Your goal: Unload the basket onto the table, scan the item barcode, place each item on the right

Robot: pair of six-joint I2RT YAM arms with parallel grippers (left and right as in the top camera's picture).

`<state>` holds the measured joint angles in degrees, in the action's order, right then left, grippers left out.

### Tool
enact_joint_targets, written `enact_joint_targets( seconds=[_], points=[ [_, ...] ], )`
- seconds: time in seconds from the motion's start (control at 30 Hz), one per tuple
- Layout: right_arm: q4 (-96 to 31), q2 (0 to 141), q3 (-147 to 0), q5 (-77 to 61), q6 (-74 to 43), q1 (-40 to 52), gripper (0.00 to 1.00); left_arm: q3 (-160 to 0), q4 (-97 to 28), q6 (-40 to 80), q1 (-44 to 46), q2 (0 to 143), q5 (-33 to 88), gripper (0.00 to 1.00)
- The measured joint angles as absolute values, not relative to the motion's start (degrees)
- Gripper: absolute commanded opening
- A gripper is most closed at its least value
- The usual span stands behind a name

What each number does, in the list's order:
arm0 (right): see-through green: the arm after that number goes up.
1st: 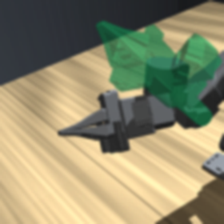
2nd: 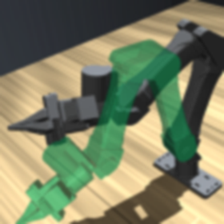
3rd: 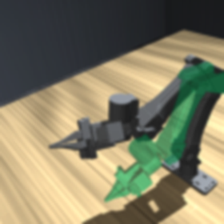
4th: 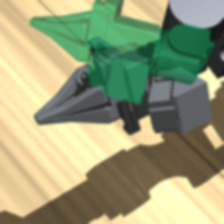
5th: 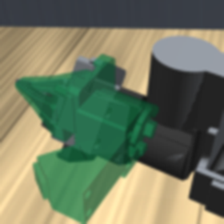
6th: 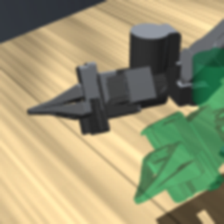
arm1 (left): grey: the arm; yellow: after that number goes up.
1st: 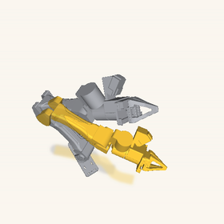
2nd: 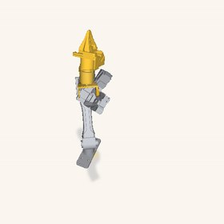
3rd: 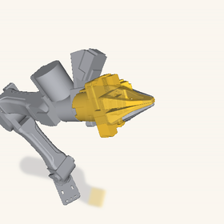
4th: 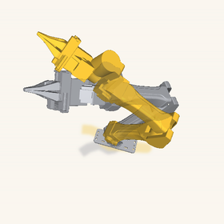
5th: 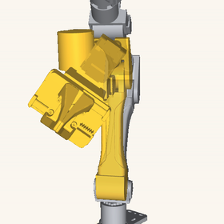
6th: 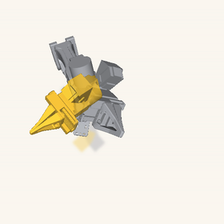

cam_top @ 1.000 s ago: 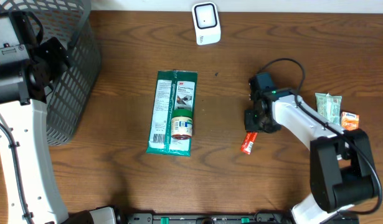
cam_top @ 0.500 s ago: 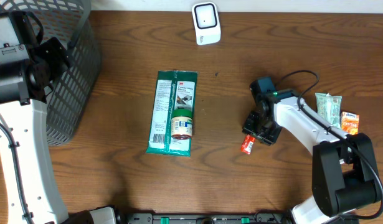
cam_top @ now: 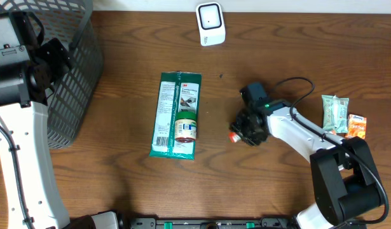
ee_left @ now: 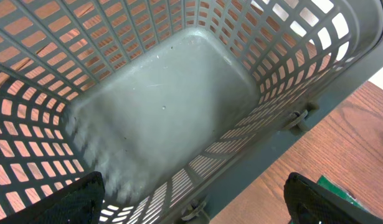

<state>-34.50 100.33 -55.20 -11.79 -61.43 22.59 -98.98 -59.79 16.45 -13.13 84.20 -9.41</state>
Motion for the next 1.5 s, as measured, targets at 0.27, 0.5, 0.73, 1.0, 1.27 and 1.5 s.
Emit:
enact_joint_targets(
  seconds=[0.27,0.5,0.73,1.0,1.27,1.5],
  points=[
    [-18.1,100.3,-54.9,-17.8,-63.1,22.6,0.5,-99.0,-59.8,16.4,-13.1,84.2,-9.4,0.92],
    [-3.1,100.3,-55.6,-28.8,-54.1,21.7,0.42,-99.0,-59.8,16.4,-13.1,84.2,-9.4,0.92],
    [-27.7,96.6,-65.5,-33.1,-22.4,17.1,0.51,-99.0,-59.8,16.4,-13.1,84.2,-9.4,0.92],
    [-39.7,93.8,-68.4,-15.2,17.3,12.9,0.51,-99.0,-59.7,16.4,-13.1,84.2,-9.4,0.92],
    [-39.6,98.0,-64.0,-10.6,37.3,11.6,0.53,-99.0,-59.8,16.4,-13.1,84.2,-9.4,0.92],
    [-39.6,100.8,-63.0,-10.7,42.3,11.6,0.49,-99.0,-59.8,16.4,-13.1,84.2,-9.4,0.92]
  ],
)
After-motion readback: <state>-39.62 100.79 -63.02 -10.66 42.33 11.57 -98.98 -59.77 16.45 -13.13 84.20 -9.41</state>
